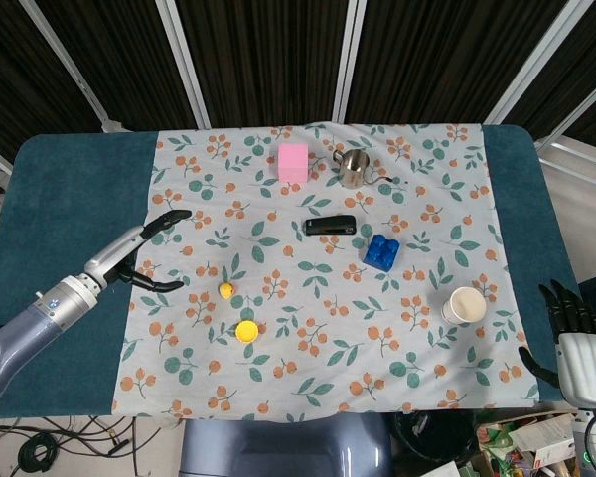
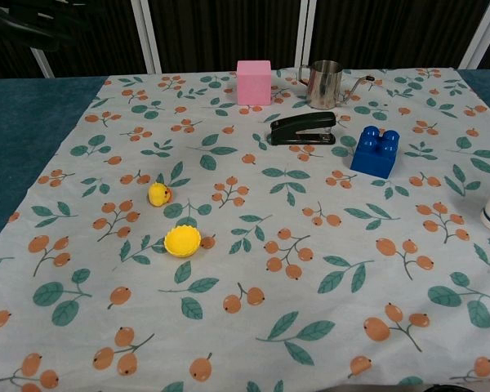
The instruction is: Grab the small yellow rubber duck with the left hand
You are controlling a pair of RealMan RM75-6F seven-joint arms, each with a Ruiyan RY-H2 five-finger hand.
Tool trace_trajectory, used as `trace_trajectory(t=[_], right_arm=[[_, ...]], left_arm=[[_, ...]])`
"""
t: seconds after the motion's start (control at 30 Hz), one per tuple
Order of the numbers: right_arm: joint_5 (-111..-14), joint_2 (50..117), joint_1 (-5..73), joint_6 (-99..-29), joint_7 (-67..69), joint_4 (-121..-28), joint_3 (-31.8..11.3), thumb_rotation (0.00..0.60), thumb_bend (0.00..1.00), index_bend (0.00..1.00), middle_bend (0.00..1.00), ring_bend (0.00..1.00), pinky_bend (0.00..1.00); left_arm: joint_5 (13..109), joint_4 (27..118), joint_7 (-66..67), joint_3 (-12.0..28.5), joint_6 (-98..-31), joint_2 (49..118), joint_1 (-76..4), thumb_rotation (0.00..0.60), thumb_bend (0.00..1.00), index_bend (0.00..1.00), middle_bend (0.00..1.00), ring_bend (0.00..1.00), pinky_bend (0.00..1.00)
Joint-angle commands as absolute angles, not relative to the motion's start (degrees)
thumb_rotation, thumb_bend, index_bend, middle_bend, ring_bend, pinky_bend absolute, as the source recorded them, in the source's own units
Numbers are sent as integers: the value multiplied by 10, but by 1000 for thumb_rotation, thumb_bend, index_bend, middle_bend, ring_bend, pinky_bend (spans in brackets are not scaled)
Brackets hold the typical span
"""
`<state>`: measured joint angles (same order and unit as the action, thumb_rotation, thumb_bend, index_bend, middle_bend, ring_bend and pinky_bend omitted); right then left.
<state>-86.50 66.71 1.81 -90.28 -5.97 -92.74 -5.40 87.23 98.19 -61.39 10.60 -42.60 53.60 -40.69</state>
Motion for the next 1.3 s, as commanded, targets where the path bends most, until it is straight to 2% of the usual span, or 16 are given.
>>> trace_trajectory(t=[0.03,1.03,1.17,1.3], right_arm=[[-865,667,18,-902,-60,-928,-54,600,157,67,23,78,159],[-862,666,18,-900,-57,-928,-54,600,157,67,23,79,159],[-862,666,18,-899,-57,-929,-54,600,157,67,23,79,159],[-862,666,18,-899,-56,-929,-54,600,157,67,23,79,159]], left_arm=[[875,983,-614,103,-433,537,-407,600,182,76,41,0,0],[833,983,-486,83,-448,549,-405,600,182,76,58,0,0],[823,962,-405,74,-452,560,-403,600,182,75,77,0,0],[794,938,-255,62,-471,586,-394,600,166,72,72,0,0]])
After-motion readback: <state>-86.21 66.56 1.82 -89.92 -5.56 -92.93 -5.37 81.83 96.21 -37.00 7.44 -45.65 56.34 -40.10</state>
